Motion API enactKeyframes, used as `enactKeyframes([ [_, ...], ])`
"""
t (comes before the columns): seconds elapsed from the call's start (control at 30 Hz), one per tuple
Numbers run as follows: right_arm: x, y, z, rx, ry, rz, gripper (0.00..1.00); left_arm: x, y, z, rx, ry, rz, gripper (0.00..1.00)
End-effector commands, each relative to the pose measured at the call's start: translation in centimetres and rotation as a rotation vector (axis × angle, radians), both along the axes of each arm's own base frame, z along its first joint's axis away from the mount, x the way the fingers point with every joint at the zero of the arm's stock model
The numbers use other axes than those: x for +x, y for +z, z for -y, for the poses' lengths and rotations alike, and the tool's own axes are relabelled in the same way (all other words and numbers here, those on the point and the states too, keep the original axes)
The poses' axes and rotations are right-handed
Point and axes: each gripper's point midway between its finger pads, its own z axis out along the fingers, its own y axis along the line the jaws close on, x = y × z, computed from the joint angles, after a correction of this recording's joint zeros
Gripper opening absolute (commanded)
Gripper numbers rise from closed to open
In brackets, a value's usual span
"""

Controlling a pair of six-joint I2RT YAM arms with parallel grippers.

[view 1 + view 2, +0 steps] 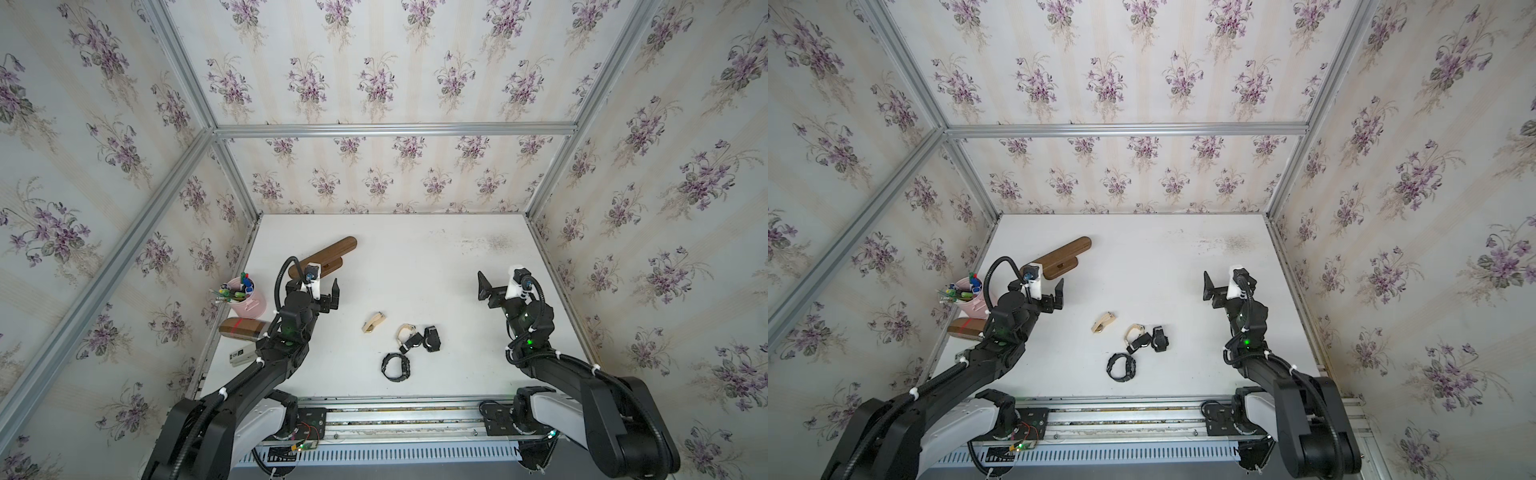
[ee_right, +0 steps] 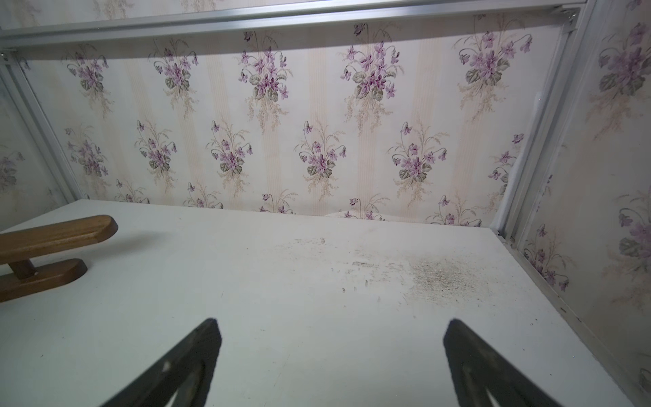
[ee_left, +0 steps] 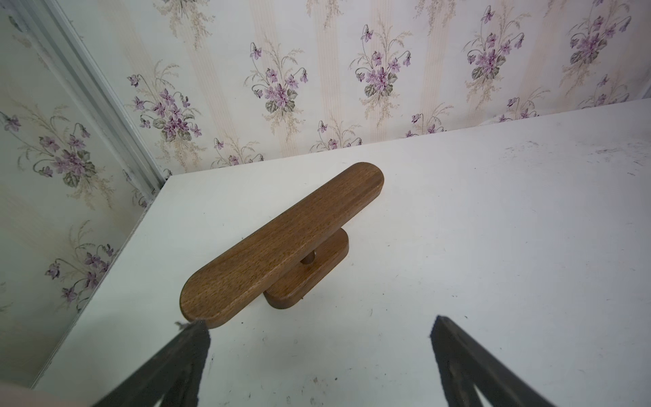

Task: Place watch on stand
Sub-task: Pick up the stand at the center of the board.

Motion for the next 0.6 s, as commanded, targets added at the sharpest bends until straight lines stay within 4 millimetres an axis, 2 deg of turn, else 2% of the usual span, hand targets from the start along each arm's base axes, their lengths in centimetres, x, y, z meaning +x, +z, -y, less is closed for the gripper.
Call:
enactKeyframes([
  [0.0, 0.4, 0.3, 1.5, 0.157, -0.091, -0.078, 1.00, -1.0, -1.1, -1.3, -0.002, 0.105, -0.137, 0.99],
  [0.1, 0.9, 0.1, 3.8, 0.313, -0.241, -0.189, 1.00, -1.3, -0.3, -3.0, -0.092, 0.256, -0.225, 0.99],
  [0.23, 0.5, 0.1, 4.3, 0.381, -0.285, -0.259, 1.00, -1.5, 0.3, -3.6, -0.183, 0.376, -0.324, 0.99],
  [0.37, -0.7, 0.8, 4.7, 0.462, -0.302, -0.227, 1.00, -1.0, 0.3, -3.9, -0.240, 0.469, -0.419, 0.99],
  [0.47, -1.1, 1.9, 3.9, 0.462, -0.246, -0.211, 1.00, 0.3, 0.2, -2.7, -0.248, 0.393, -0.489, 0.99],
  [0.57, -0.8, 2.0, 2.8, 0.429, -0.191, -0.262, 1.00, 1.3, 0.8, -0.8, -0.244, 0.271, -0.507, 0.99],
])
